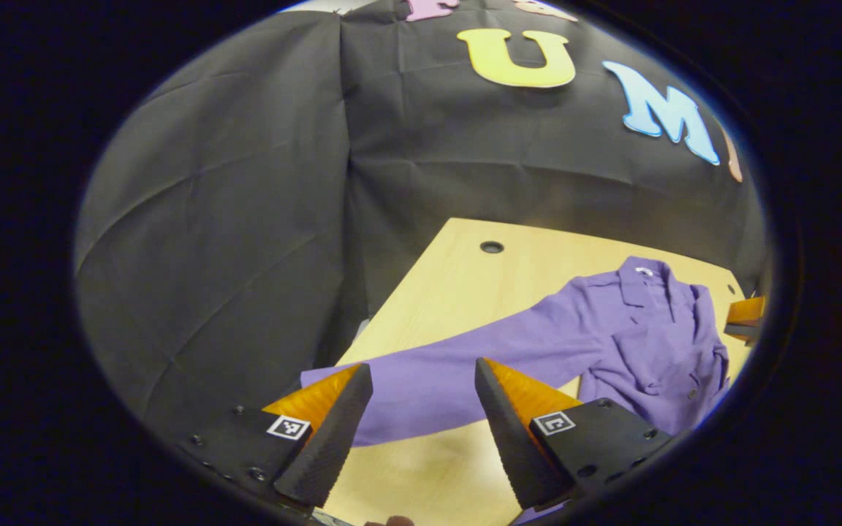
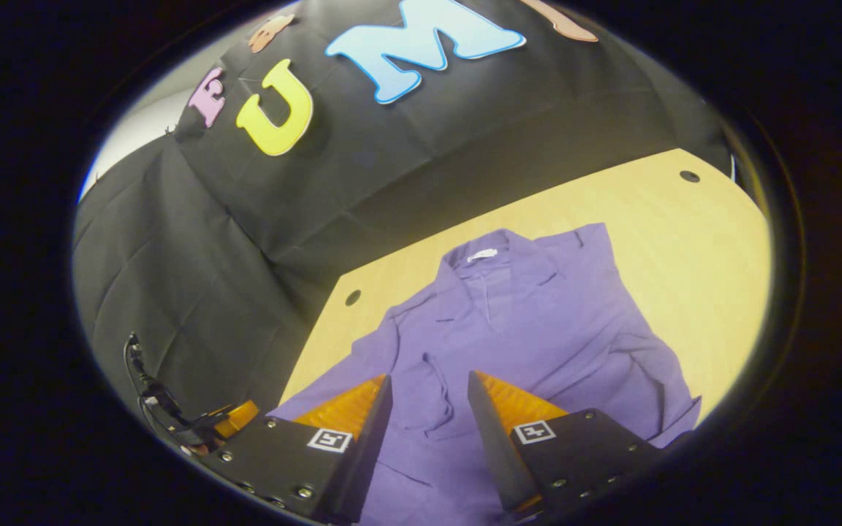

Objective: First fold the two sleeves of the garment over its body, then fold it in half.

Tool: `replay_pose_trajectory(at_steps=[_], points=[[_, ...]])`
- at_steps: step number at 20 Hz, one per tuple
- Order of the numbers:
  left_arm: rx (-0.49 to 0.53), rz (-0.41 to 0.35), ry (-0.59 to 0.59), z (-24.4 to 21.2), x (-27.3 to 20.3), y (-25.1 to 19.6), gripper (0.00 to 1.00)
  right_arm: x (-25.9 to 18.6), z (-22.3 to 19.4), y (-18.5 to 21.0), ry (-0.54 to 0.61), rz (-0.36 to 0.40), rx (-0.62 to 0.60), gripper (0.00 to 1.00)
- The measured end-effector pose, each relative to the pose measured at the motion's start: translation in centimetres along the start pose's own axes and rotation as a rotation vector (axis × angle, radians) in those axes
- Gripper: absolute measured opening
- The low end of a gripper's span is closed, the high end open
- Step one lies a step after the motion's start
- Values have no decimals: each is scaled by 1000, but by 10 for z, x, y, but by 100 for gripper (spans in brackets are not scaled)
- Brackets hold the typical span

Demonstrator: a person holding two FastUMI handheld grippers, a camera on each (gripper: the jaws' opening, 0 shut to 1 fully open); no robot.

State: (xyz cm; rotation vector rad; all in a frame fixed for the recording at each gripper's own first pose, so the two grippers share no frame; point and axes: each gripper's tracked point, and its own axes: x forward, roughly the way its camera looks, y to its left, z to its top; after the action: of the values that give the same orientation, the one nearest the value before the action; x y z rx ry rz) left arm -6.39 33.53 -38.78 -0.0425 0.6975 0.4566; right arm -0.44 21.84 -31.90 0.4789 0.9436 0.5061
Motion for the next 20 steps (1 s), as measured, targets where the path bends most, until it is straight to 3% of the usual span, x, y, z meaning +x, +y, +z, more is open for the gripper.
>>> replay_pose_trajectory(at_steps=[8, 20], points=[[-27, 105, 121, -52, 47, 51, 96, -32, -16, -36, 40, -104, -14, 66], [-127, 216, 235, -92, 70, 81, 99, -126, -53, -115, 44, -306, 116, 66]])
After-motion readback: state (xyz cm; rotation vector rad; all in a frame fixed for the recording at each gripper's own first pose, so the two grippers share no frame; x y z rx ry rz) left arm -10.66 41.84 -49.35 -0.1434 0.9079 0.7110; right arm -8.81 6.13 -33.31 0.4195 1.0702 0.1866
